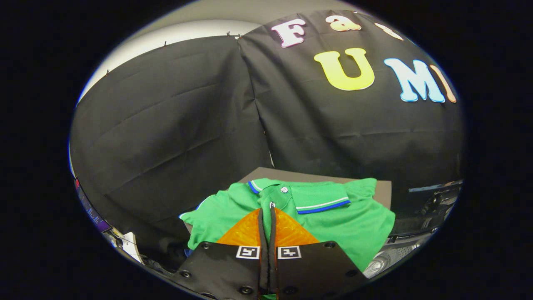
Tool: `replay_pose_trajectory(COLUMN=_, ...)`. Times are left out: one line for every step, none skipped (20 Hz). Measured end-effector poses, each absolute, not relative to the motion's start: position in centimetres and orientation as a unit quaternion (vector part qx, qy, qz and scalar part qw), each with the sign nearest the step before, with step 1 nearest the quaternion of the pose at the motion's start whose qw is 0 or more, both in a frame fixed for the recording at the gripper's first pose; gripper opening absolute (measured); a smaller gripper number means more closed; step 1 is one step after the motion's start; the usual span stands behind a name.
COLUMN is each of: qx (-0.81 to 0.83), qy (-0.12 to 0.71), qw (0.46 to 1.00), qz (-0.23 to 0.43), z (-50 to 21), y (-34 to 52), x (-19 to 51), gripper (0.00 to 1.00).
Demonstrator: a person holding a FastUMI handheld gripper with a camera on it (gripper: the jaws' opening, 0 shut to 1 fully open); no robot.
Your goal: Put the clothes into the washing machine and then close the washing machine lid.
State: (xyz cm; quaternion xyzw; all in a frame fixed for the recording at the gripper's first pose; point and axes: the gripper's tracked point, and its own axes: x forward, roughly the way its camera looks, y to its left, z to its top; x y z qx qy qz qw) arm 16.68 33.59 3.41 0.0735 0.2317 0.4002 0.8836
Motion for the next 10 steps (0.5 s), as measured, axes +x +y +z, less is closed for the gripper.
replay_pose_trajectory(qx=0.071, qy=0.226, qw=0.885, qz=0.400, z=4.0, y=33.5, x=16.5, gripper=0.02)
replay_pose_trajectory(qx=0.071, qy=0.221, qw=0.888, qz=0.398, z=4.4, y=33.1, x=16.5, gripper=0.02)
replay_pose_trajectory(qx=0.073, qy=0.217, qw=0.890, qz=0.396, z=4.5, y=32.3, x=16.6, gripper=0.02)
replay_pose_trajectory(qx=0.074, qy=0.215, qw=0.891, qz=0.393, z=4.6, y=31.5, x=16.9, gripper=0.02)
replay_pose_trajectory(qx=0.077, qy=0.212, qw=0.893, qz=0.390, z=4.7, y=30.7, x=17.4, gripper=0.02)
replay_pose_trajectory(qx=0.077, qy=0.213, qw=0.894, qz=0.386, z=4.9, y=29.9, x=17.8, gripper=0.02)
replay_pose_trajectory(qx=0.080, qy=0.209, qw=0.896, qz=0.383, z=4.9, y=29.1, x=17.8, gripper=0.02)
replay_pose_trajectory(qx=0.082, qy=0.209, qw=0.897, qz=0.380, z=5.1, y=28.5, x=18.0, gripper=0.02)
replay_pose_trajectory(qx=0.083, qy=0.208, qw=0.899, qz=0.376, z=5.1, y=27.7, x=17.9, gripper=0.02)
replay_pose_trajectory(qx=0.085, qy=0.207, qw=0.901, qz=0.372, z=5.2, y=26.8, x=18.0, gripper=0.02)
